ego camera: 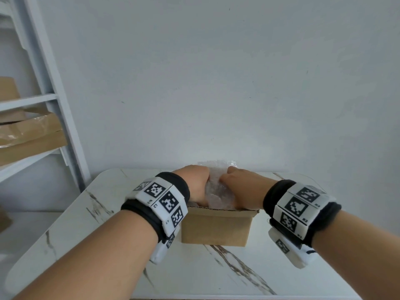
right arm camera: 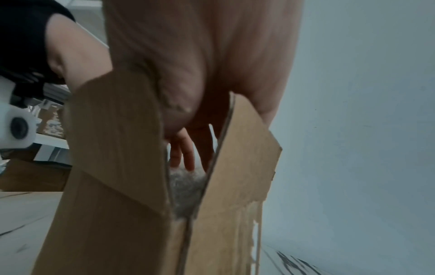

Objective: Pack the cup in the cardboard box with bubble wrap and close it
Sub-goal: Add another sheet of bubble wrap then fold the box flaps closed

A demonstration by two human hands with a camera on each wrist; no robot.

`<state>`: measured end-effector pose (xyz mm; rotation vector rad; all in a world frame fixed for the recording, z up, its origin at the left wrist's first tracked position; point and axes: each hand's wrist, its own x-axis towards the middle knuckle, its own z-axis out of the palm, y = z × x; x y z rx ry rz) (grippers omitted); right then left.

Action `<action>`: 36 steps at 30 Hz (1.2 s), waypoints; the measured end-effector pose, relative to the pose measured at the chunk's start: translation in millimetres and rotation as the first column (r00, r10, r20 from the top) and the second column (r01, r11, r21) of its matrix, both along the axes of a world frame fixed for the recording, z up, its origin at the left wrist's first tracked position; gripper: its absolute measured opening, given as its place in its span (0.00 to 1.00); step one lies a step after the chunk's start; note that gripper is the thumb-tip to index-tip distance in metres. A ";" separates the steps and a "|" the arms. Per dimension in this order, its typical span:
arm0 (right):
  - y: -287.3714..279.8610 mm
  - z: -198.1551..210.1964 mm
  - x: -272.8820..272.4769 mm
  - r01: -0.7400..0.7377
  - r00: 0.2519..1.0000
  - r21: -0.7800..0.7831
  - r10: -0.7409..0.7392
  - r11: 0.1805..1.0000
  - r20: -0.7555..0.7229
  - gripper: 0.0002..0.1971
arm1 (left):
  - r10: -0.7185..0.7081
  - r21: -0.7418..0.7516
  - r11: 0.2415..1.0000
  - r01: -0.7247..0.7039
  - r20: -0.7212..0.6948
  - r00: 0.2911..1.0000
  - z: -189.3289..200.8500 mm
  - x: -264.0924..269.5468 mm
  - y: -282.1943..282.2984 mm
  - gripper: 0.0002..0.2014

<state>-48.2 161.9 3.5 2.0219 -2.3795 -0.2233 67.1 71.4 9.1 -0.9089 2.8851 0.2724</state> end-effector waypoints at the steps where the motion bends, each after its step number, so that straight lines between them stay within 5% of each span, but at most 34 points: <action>1: -0.1 -0.7 -0.8 -0.008 1.000 -0.003 0.008 1.000 -0.015 0.17 | -0.002 -0.007 1.000 0.002 0.003 1.000 -0.8 0.6 -0.4 0.27; 8: 0.3 -8.5 4.0 -0.112 0.987 0.042 0.116 0.993 -0.111 0.11 | -0.034 -0.126 0.991 0.040 0.052 0.998 -18.6 -5.5 3.4 0.12; 17: 15.7 -24.1 10.2 -0.091 0.994 -0.126 0.082 0.988 -0.073 0.14 | -0.072 -0.167 0.984 0.061 -0.063 0.995 -34.8 5.8 10.7 0.18; 21: 21.7 -26.7 16.1 -0.081 0.993 -0.129 0.068 0.988 -0.101 0.16 | -0.069 -0.107 0.992 0.068 -0.010 0.998 -21.3 15.4 19.9 0.17; 26: 28.0 -26.7 24.2 -0.049 0.994 -0.115 0.036 0.992 -0.106 0.18 | 0.025 -0.112 0.991 -0.073 -0.381 0.924 18.3 17.0 3.0 0.13; 29: 30.0 -23.3 26.8 -0.024 0.997 -0.091 0.017 0.996 -0.071 0.18 | 0.101 -0.045 0.992 -0.119 -0.289 0.952 3.9 16.7 -9.6 0.18; 31: 30.3 -22.3 28.7 -0.020 0.998 -0.077 0.016 0.997 -0.058 0.17 | 0.164 0.033 0.986 -0.161 -0.323 0.932 -10.8 19.4 -15.8 0.05; 36: 31.3 -8.8 35.0 0.040 0.997 -0.188 -0.051 0.981 -0.052 0.09 | 0.247 0.097 0.969 -0.228 -0.453 0.857 -30.4 18.7 -24.0 0.16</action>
